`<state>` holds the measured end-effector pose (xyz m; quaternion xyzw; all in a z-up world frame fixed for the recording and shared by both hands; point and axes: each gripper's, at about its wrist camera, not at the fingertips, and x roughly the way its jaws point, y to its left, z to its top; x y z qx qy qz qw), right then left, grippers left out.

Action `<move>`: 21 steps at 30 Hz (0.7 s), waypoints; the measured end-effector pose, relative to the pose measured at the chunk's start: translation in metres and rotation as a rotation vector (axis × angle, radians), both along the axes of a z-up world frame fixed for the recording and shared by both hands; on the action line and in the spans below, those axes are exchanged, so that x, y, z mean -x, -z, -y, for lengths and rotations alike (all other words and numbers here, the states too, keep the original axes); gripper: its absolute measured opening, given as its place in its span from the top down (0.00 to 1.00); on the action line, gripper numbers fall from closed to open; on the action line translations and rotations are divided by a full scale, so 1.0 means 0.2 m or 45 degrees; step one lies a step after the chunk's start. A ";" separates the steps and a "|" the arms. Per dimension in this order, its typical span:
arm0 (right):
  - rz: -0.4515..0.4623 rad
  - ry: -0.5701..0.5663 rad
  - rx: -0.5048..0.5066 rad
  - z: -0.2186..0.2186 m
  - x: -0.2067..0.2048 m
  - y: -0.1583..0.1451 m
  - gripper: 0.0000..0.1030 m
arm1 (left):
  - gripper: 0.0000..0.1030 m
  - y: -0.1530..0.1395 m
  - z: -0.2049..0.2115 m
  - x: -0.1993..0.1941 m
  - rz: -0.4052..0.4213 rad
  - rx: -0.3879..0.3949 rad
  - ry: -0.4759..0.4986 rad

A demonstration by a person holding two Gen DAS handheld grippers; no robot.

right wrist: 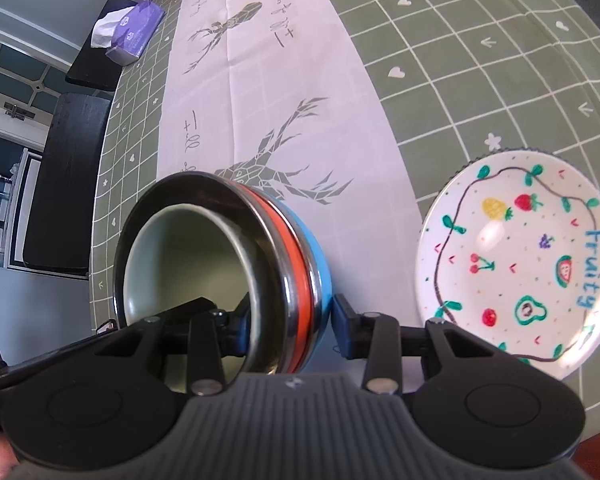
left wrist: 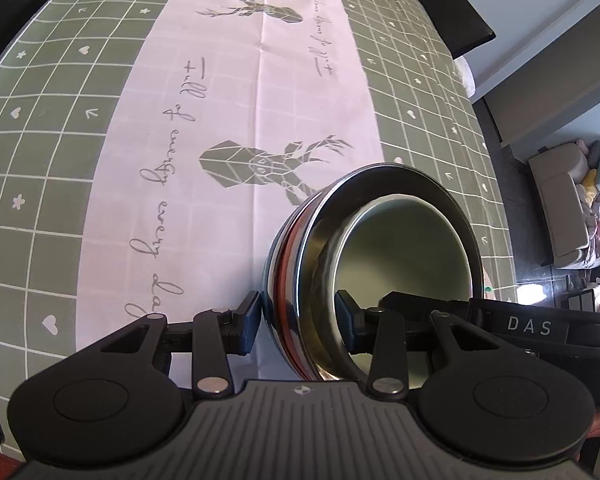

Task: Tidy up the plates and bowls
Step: 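Carry the bowl stack with the left gripper over the painted Fruits plate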

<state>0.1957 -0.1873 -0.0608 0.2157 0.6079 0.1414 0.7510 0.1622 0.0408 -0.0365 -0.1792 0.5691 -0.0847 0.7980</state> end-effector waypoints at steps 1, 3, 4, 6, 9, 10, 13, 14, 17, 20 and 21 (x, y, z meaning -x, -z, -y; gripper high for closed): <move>0.010 0.002 0.003 0.01 0.00 -0.02 0.63 | 0.57 -0.01 0.02 0.00 0.007 0.001 0.006; 0.028 0.011 0.008 0.05 0.01 -0.05 0.63 | 0.57 -0.04 0.05 0.00 0.020 0.007 0.020; 0.037 0.015 0.012 0.07 0.01 -0.07 0.63 | 0.57 -0.05 0.07 0.00 0.024 0.010 0.027; 0.050 0.026 0.022 0.12 0.02 -0.09 0.63 | 0.57 -0.06 0.12 0.00 0.027 0.021 0.042; 0.064 0.045 0.039 0.19 0.04 -0.13 0.63 | 0.57 -0.08 0.18 0.00 0.031 0.033 0.064; 0.071 0.050 0.045 0.21 0.04 -0.14 0.63 | 0.57 -0.08 0.21 0.00 0.031 0.038 0.072; 0.083 0.067 0.064 0.29 0.06 -0.16 0.64 | 0.57 -0.09 0.29 -0.01 0.031 0.054 0.096; 0.087 0.072 0.070 0.32 0.06 -0.17 0.64 | 0.57 -0.10 0.31 -0.01 0.030 0.060 0.103; 0.088 0.094 0.089 0.41 0.07 -0.19 0.64 | 0.57 -0.10 0.40 -0.02 0.025 0.071 0.132; 0.086 0.114 0.103 0.49 0.07 -0.19 0.64 | 0.57 -0.08 0.48 -0.04 0.012 0.080 0.156; 0.083 0.119 0.107 0.51 0.08 -0.18 0.64 | 0.57 -0.07 0.51 -0.04 0.004 0.083 0.162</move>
